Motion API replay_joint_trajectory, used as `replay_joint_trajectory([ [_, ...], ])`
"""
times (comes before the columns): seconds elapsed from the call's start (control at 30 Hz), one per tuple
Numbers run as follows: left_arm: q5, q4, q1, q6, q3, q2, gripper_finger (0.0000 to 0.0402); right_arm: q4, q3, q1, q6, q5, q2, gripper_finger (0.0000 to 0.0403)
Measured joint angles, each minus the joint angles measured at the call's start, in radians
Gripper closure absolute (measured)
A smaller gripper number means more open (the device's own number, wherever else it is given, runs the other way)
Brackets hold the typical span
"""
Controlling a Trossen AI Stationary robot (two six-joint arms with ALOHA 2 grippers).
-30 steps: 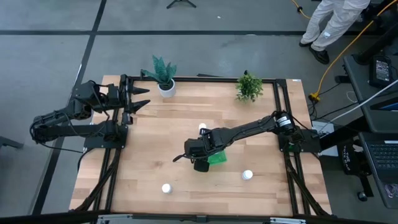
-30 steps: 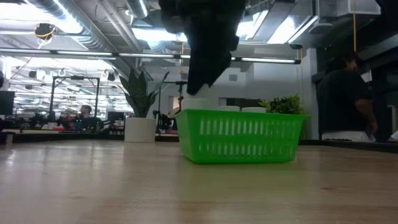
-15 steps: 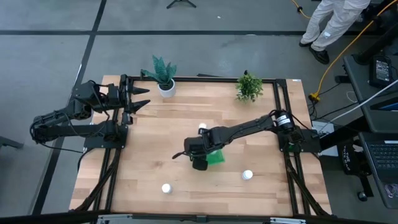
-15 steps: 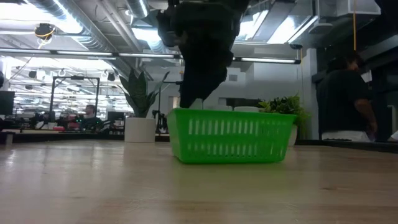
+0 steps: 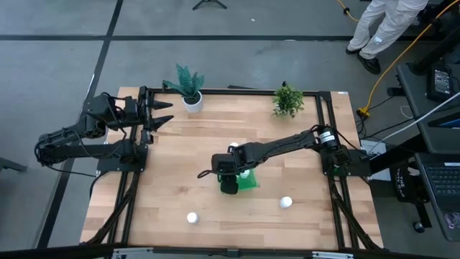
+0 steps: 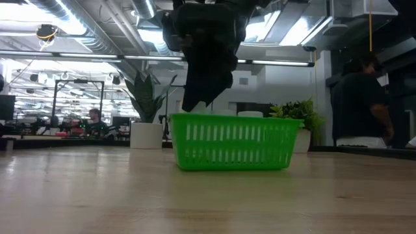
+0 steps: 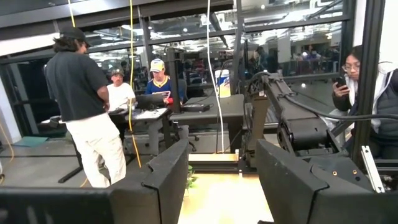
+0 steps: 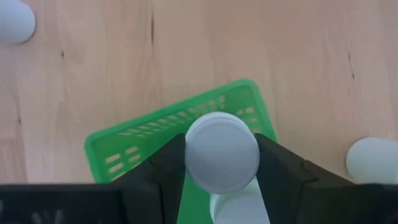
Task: Pick and place pill bottles into a basket
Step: Put the white medicine bottle into the green basket
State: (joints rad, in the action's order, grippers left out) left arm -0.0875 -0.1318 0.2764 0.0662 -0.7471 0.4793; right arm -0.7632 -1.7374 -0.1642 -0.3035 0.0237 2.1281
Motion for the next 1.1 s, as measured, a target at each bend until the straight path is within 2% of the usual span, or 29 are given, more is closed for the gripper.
replay_joint_trajectory([
  [0.6,0.0,0.0,0.0,0.0,0.0,0.0,0.0222,0.041,0.0,0.025,-0.003,0.0,0.0,0.0228],
  [0.87,0.0,0.0,0.0,0.008,0.0,0.0,0.0222,0.097,0.064,0.029,-0.031,-0.018,-0.002,0.0227],
  [1.1,0.0,0.0,0.0,0.009,0.0,0.0,0.0222,0.115,0.069,0.033,-0.029,-0.025,-0.004,0.0227],
])
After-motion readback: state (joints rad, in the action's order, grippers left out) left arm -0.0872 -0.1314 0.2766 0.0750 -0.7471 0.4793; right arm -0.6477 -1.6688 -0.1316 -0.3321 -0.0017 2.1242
